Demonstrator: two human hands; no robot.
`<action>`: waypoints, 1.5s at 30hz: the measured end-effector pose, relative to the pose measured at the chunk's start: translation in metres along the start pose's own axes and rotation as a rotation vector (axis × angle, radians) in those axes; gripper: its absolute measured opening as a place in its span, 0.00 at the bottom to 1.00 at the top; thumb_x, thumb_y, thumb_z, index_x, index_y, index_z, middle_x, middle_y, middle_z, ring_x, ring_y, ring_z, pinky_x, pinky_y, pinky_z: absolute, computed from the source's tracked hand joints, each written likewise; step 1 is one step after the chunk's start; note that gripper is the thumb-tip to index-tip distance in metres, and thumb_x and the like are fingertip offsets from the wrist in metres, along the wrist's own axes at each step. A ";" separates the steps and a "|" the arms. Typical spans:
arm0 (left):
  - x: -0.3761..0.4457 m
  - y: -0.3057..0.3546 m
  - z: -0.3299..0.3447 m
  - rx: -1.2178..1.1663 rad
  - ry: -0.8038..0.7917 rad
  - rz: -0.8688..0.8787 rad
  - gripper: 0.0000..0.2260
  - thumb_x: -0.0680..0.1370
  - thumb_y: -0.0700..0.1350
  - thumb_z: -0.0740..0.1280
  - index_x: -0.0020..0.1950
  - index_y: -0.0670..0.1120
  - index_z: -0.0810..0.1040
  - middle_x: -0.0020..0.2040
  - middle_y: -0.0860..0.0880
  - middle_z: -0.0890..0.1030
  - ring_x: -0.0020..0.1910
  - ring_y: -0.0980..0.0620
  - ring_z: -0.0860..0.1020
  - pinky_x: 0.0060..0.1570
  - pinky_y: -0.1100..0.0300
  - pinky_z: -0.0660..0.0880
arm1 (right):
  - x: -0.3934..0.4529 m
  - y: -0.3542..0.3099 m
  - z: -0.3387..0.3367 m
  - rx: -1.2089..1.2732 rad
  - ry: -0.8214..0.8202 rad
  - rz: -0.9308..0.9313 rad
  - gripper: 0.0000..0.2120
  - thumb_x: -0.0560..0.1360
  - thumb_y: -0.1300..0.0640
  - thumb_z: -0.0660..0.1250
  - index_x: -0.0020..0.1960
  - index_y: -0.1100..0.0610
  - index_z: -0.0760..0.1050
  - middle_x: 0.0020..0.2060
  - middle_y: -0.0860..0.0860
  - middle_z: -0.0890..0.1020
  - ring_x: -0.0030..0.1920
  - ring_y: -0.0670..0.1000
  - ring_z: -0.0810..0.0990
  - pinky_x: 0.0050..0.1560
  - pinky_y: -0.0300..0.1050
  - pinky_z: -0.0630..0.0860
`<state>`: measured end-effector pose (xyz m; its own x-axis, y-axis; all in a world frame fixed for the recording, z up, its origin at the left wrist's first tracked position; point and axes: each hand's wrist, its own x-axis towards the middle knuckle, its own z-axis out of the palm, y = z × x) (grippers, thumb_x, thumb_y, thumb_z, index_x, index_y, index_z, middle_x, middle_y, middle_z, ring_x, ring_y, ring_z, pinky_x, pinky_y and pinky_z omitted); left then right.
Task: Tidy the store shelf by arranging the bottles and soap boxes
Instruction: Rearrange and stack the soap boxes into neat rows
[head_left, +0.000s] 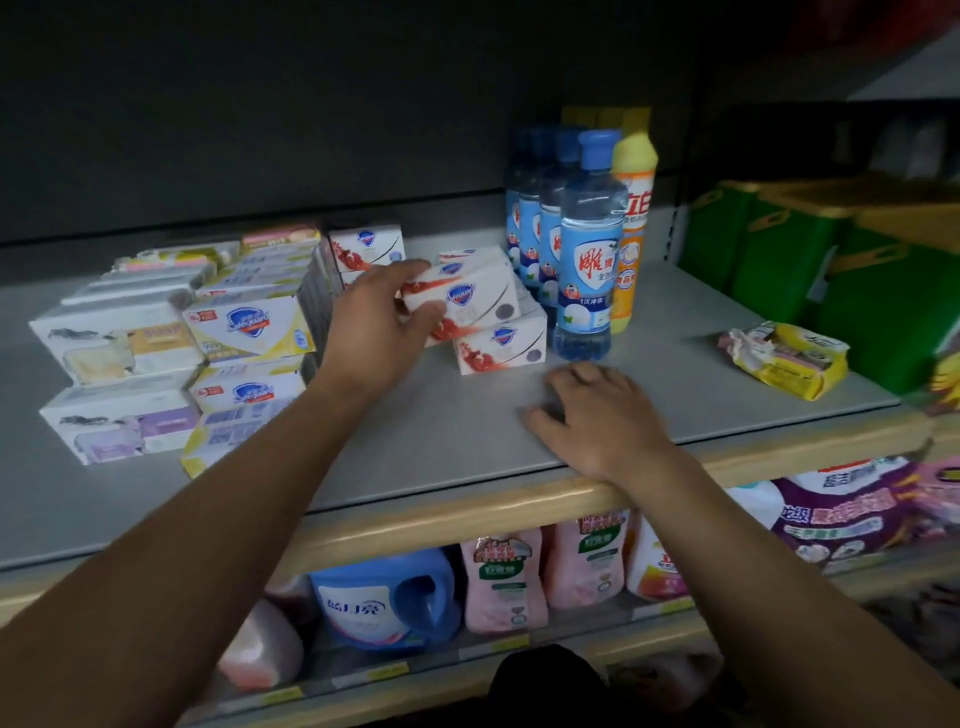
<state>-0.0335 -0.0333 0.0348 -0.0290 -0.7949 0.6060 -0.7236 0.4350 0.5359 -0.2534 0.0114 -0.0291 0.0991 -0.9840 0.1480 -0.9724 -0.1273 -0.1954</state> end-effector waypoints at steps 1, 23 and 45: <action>0.011 0.003 0.004 0.011 0.003 -0.002 0.19 0.77 0.48 0.69 0.68 0.49 0.75 0.60 0.48 0.79 0.48 0.54 0.79 0.51 0.61 0.75 | 0.000 0.001 0.000 0.009 0.004 -0.003 0.29 0.78 0.34 0.51 0.70 0.51 0.68 0.69 0.52 0.69 0.70 0.56 0.65 0.71 0.53 0.61; 0.088 -0.002 0.062 0.203 -0.206 -0.119 0.22 0.81 0.47 0.63 0.75 0.50 0.66 0.72 0.45 0.70 0.65 0.45 0.74 0.64 0.50 0.74 | -0.003 0.002 0.001 0.095 0.057 -0.024 0.28 0.77 0.35 0.52 0.70 0.49 0.67 0.68 0.49 0.69 0.69 0.54 0.64 0.72 0.52 0.57; 0.037 -0.069 -0.152 0.483 -0.093 0.006 0.15 0.78 0.54 0.65 0.61 0.49 0.81 0.57 0.45 0.83 0.48 0.43 0.82 0.52 0.55 0.76 | 0.054 -0.115 -0.027 0.345 0.113 -0.167 0.22 0.75 0.46 0.67 0.67 0.51 0.73 0.65 0.51 0.76 0.65 0.52 0.73 0.56 0.40 0.66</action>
<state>0.1207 -0.0285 0.1098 -0.0795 -0.8370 0.5413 -0.9597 0.2111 0.1854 -0.1424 -0.0233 0.0277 0.2073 -0.9287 0.3074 -0.8151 -0.3377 -0.4707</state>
